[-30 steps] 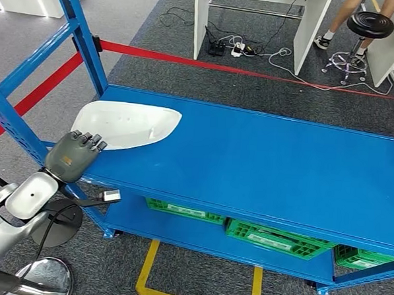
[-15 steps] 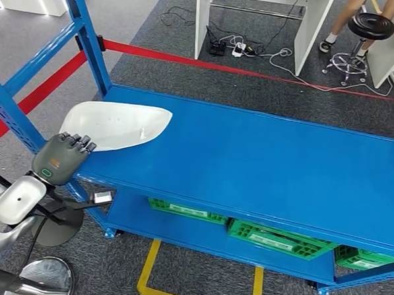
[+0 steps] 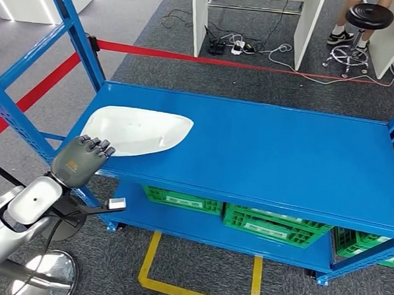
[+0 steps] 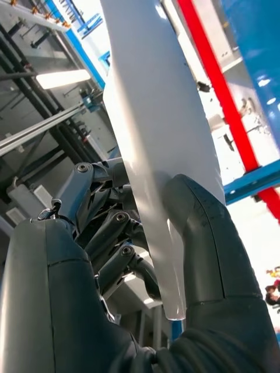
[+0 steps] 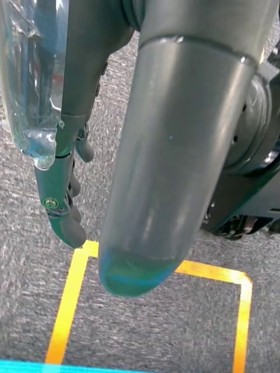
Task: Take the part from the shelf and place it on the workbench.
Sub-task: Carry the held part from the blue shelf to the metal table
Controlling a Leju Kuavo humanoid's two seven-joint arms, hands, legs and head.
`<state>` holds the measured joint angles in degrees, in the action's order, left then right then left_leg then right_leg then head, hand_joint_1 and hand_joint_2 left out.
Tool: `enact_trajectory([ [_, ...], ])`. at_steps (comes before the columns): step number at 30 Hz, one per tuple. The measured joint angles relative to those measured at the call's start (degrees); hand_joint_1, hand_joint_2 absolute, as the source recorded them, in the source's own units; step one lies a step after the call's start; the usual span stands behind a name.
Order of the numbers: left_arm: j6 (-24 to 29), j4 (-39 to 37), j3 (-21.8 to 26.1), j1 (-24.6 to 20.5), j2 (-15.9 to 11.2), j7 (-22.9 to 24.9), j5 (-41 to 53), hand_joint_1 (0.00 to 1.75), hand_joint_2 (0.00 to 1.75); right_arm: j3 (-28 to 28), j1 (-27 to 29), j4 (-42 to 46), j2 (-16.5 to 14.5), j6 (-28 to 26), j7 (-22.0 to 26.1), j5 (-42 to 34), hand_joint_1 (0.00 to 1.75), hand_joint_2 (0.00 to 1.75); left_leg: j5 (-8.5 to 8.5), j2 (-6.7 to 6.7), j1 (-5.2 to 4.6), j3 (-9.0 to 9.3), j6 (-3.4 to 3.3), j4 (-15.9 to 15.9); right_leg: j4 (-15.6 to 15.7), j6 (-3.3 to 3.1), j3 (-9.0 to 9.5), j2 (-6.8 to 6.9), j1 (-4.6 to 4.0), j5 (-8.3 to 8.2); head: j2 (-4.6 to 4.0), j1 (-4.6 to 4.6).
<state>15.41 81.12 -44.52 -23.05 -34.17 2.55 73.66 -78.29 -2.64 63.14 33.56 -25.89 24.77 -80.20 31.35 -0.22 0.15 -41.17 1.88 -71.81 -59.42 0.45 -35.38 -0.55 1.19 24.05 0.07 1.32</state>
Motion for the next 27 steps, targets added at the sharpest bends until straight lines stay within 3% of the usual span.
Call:
enact_trajectory([
  [1, 0.0, 0.0, -0.3, 0.0, 0.1, 0.0, 0.0, 1.75, 1.75, 0.6, 0.2, -0.3, -0.2, -0.1, -0.4, 0.4, 0.0, 0.0, 0.33, 0.0, -0.01, 0.26, -0.1, -1.2, 0.0, 0.0, -0.67, 0.0, -0.07, -0.5, 0.0, 0.0],
  [2, 0.0, -0.1, -0.6, -0.1, 0.1, 0.0, -0.1, 1.75, 1.75, 1.2, 0.5, -0.5, -0.4, -0.3, -0.9, 0.9, 0.0, 0.0, -0.35, 0.0, -0.03, 1.57, -0.29, -0.3, 0.0, 0.02, -1.28, 0.0, -0.14, -0.97, 0.0, 0.01],
  [5, 0.0, -0.2, -1.3, -0.8, 0.0, 0.1, -0.3, 1.75, 1.75, 2.7, 1.7, -1.0, -0.7, -0.4, -1.6, 2.6, 0.0, 0.0, -3.26, 0.0, -0.24, 9.34, -1.11, 10.5, 0.0, 0.35, -2.56, -0.01, -0.31, -2.32, 0.0, -0.04],
  [7, 0.1, -0.2, -1.4, -1.0, -0.4, 0.2, -0.4, 1.75, 1.75, 3.2, 2.9, -1.4, -1.0, -0.2, -0.9, 3.7, 0.0, 0.0, -3.51, -0.01, -0.57, 12.03, -1.45, 15.0, 0.3, 1.02, -2.85, 0.0, -0.29, -3.27, 0.0, 0.04],
  [10, 0.1, -0.2, -1.3, -0.4, -1.2, 0.6, -0.4, 1.75, 1.75, 3.0, 5.3, -2.0, -1.2, 0.0, 0.7, 4.3, 0.0, 0.0, -4.65, 0.03, -0.67, 11.42, -2.22, 15.9, 0.9, 2.2, -3.11, 0.01, -0.08, -4.04, 0.0, 0.26],
  [11, 0.1, -0.2, -1.1, -0.1, -1.4, 0.8, -0.3, 1.75, 1.75, 2.7, 5.9, -2.3, -1.2, 0.2, 1.1, 4.4, 0.0, 0.0, -5.28, 0.08, -0.58, 11.03, -2.61, 16.2, 0.2, 2.44, -3.6, 0.04, -0.07, -2.9, 0.0, 0.2],
  [12, 0.1, -0.1, -0.8, 0.4, -1.6, 0.9, -0.1, 1.75, 1.75, 2.2, 6.4, -2.7, -1.3, 0.6, 1.6, 4.3, 0.0, 0.0, -5.97, 0.14, -0.46, 10.51, -2.91, 16.4, -1.8, 2.62, -4.37, 0.06, -0.09, -0.73, 0.0, 0.18],
  [14, -0.1, 0.0, -0.1, 1.2, -1.8, 0.8, 0.3, 1.75, 1.75, 1.0, 6.7, -4.6, -1.6, 2.6, 2.4, 3.7, 0.0, 0.0, -7.2, 0.2, -0.52, 9.07, -3.24, 16.4, -8.8, 2.85, -6.34, 0.11, -0.12, 5.04, 0.0, 0.15],
  [15, -0.2, 0.0, 0.2, 1.6, -1.9, 0.7, 0.5, 1.75, 1.75, 0.5, 6.7, -5.9, -1.8, 3.7, 2.7, 3.4, 0.0, 0.0, -7.84, 0.21, -0.58, 8.25, -3.27, 16.4, -12.4, 2.95, -6.93, 0.11, -0.14, 6.93, 0.0, 0.16],
  [16, -0.3, 0.0, 0.4, 1.9, -1.9, 0.5, 0.6, 1.75, 1.75, 0.0, 6.7, -7.3, -2.2, 4.8, 2.8, 3.2, 0.0, 0.0, -8.47, 0.22, -0.65, 7.42, -3.28, 16.3, -14.7, 2.98, -6.85, 0.11, -0.15, 7.52, 0.0, 0.18],
  [17, -0.5, 0.0, 0.5, 2.2, -1.9, 0.3, 0.7, 1.75, 1.75, -0.4, 6.6, -8.5, -2.5, 5.5, 2.9, 3.1, 0.0, 0.0, -9.08, 0.22, -0.69, 6.63, -3.24, 16.3, -15.1, 2.95, -5.82, 0.11, -0.18, 6.92, 0.0, 0.17],
  [18, -0.6, 0.0, 0.7, 2.5, -2.0, 0.2, 0.8, 1.75, 1.75, -0.9, 6.5, -9.5, -2.9, 5.9, 2.9, 3.0, 0.0, 0.0, -9.61, 0.22, -0.72, 5.96, -3.16, 16.3, -13.8, 2.87, -4.06, 0.11, -0.21, 5.67, 0.0, 0.17],
  [20, -0.7, 0.1, 1.1, 3.0, -2.0, 0.1, 0.8, 1.75, 1.75, -1.5, 6.2, -11.0, -3.3, 6.4, 2.9, 2.9, 0.0, 0.0, -10.5, 0.21, -0.73, 4.96, -2.91, 16.2, -8.1, 2.66, 0.75, 0.11, -0.27, 3.75, 0.0, 0.17],
  [21, -0.7, 0.1, 1.3, 3.1, -2.2, 0.1, 0.8, 1.75, 1.75, -1.8, 6.1, -11.7, -3.5, 6.6, 2.8, 2.9, 0.0, 0.0, -10.91, 0.2, -0.78, 4.56, -2.7, 16.1, -4.4, 2.56, 3.46, 0.11, -0.37, 4.1, 0.0, 0.17],
  [23, -0.7, 0.3, 1.7, 3.3, -2.5, 0.1, 0.8, 1.75, 1.75, -2.3, 5.7, -12.8, -3.9, 6.8, 2.8, 2.9, 0.0, 0.0, -11.83, 0.2, -0.84, 4.1, -2.15, 16.1, 0.8, 2.17, 6.65, 0.03, -0.59, 5.27, 0.0, 0.2],
  [26, -0.8, 0.4, 2.0, 3.5, -2.9, 0.1, 0.8, 1.75, 1.75, -3.0, 5.5, -14.1, -4.4, 6.9, 2.8, 2.8, 0.0, 0.0, -12.78, 0.16, -0.69, 3.8, -1.16, 16.1, 1.9, 1.02, 6.12, 0.07, -0.73, 4.88, 0.0, 0.15],
  [27, -0.8, 0.4, 2.0, 3.6, -3.0, 0.1, 0.8, 1.75, 1.75, -3.2, 5.4, -14.4, -4.5, 6.9, 2.7, 2.8, 0.0, 0.0, -11.8, 0.14, -0.63, 3.37, -0.78, 15.6, 1.9, 0.52, 5.71, 0.17, -0.65, 4.28, 0.0, 0.25],
])
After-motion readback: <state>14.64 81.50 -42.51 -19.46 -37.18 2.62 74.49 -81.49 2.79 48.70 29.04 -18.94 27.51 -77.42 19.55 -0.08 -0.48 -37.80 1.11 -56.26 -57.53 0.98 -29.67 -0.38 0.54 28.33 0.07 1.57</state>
